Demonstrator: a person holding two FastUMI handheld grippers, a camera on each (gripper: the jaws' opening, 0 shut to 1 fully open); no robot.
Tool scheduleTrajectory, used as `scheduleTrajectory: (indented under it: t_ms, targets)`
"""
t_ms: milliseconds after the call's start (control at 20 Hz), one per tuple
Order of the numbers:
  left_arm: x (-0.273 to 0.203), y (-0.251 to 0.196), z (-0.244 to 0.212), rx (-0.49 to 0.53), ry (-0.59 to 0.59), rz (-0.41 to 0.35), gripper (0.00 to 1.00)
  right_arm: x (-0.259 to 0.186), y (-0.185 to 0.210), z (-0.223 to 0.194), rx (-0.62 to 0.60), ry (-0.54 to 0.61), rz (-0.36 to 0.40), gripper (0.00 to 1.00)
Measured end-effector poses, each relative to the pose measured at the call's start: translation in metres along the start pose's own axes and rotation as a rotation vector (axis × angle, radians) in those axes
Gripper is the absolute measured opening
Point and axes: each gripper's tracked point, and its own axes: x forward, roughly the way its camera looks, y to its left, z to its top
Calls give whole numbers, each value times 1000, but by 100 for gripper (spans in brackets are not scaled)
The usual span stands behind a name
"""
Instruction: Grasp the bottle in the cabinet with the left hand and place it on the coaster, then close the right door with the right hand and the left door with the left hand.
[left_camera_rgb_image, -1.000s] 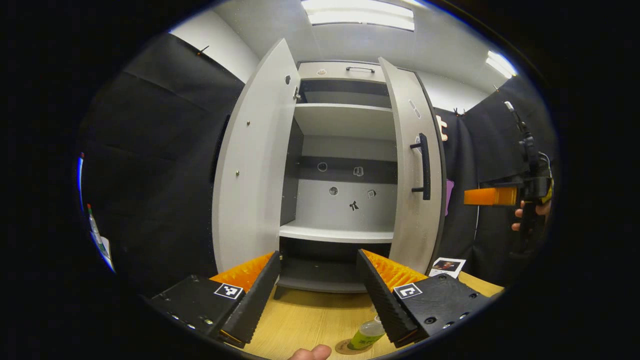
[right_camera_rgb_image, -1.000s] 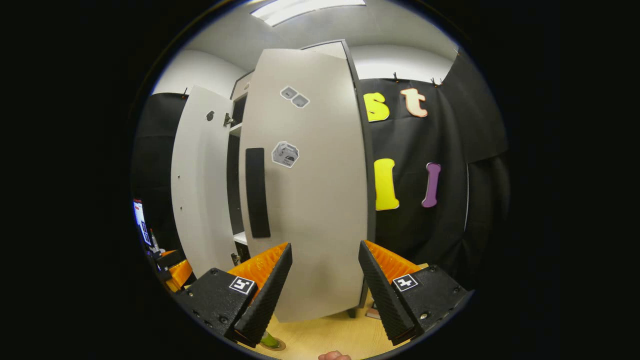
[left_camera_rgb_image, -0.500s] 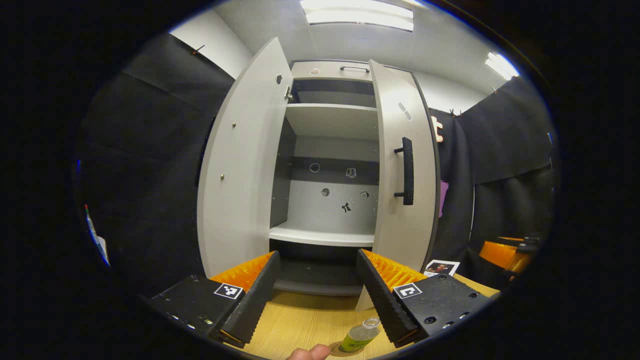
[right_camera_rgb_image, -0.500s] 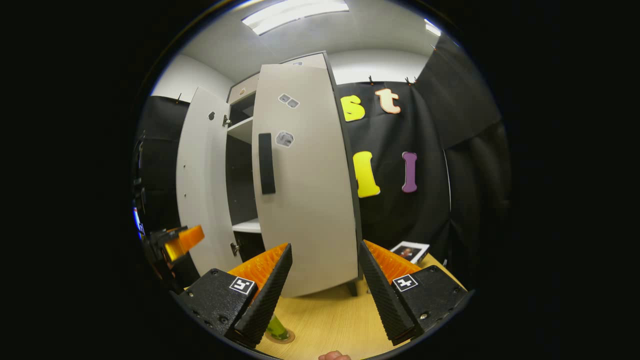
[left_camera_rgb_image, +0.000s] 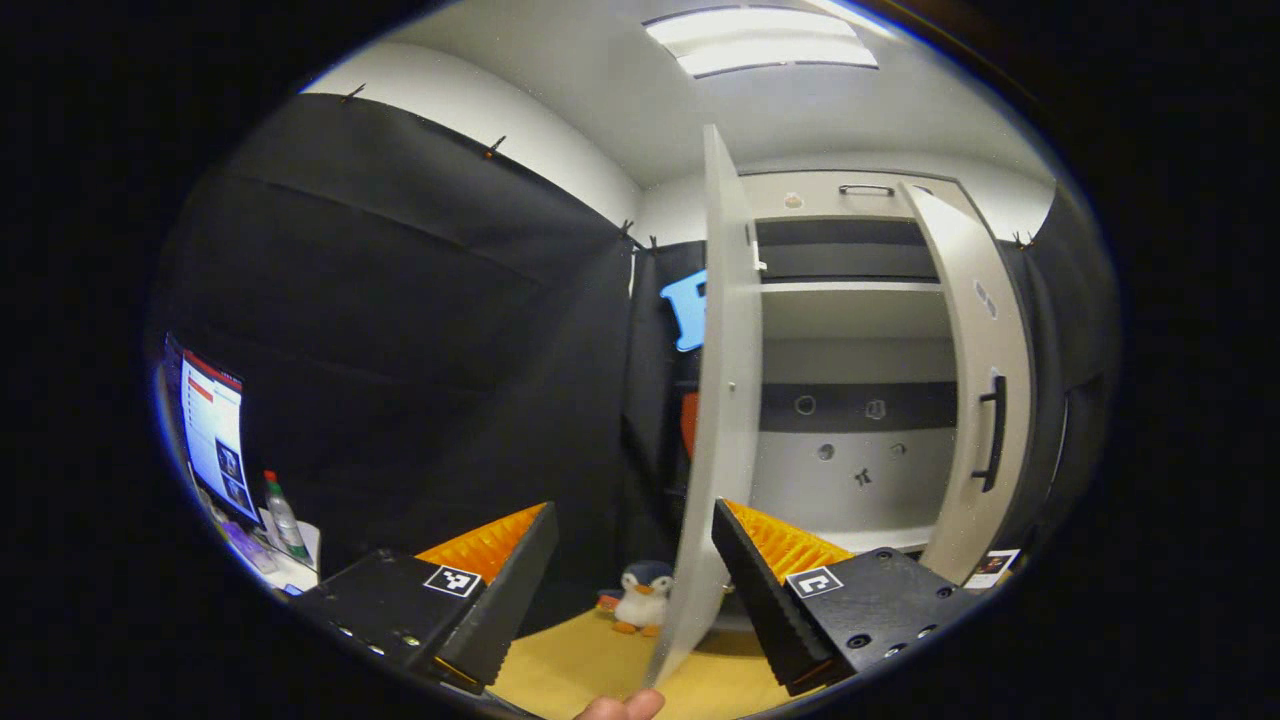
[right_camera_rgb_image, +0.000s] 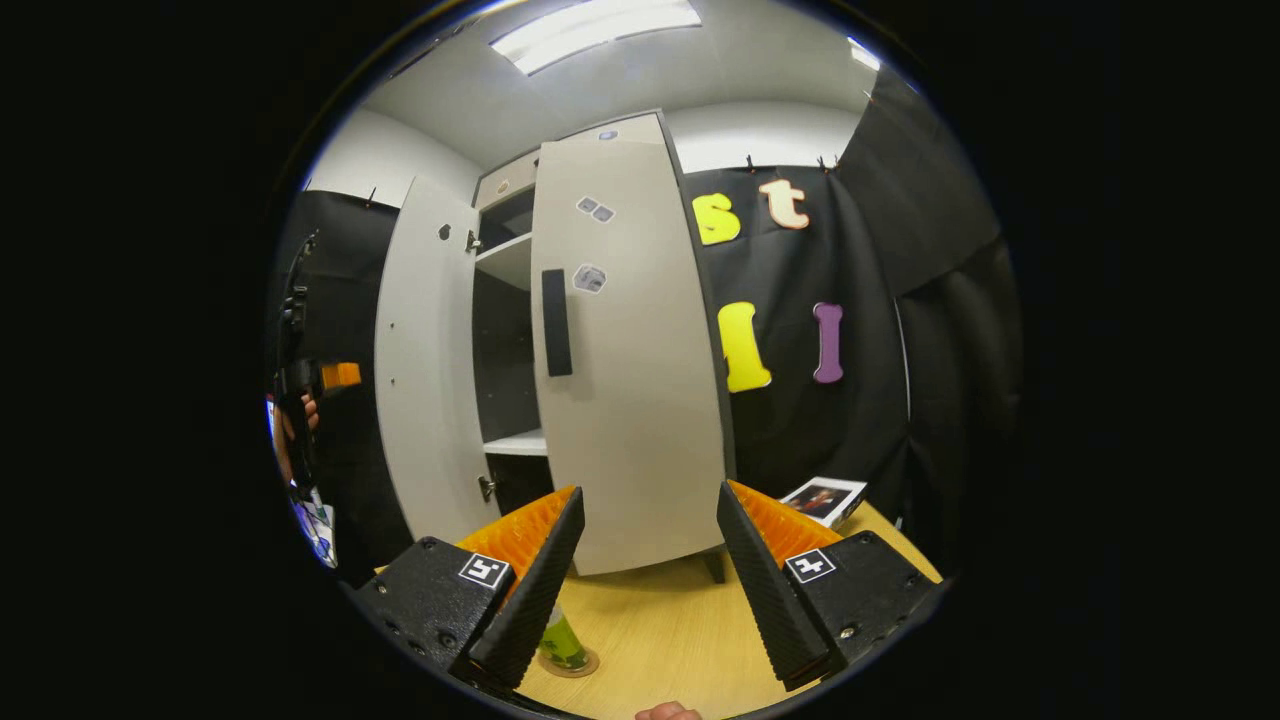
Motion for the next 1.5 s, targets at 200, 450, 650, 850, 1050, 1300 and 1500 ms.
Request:
scheduleTrajectory:
  t_ms: [200, 450, 650, 850, 1050, 1300, 1500]
  targets:
    - [69, 27, 3, 42, 8, 27, 95, -3, 0, -2, 9, 15, 11, 82]
    - [112, 34, -15, 82, 35, 49, 91, -6, -14, 0, -4, 10, -30, 82]
    - [109, 26, -20, -27, 69, 18, 93, -3, -26, 7, -2, -1, -55, 82]
    - [103, 16, -16, -4, 56, 4, 93, 1, -27, 13, -8, -19, -51, 82]
    - [84, -25, -19, -72, 62, -118, 93, 1, -27, 8, -2, -5, -51, 82]
    - [69, -106, -12, -145, 57, -324, 93, -5, -26, 17, -20, -17, -67, 82]
    - [69, -133, 2, -156, 13, -360, 95, -13, -37, 16, -24, -12, -107, 82]
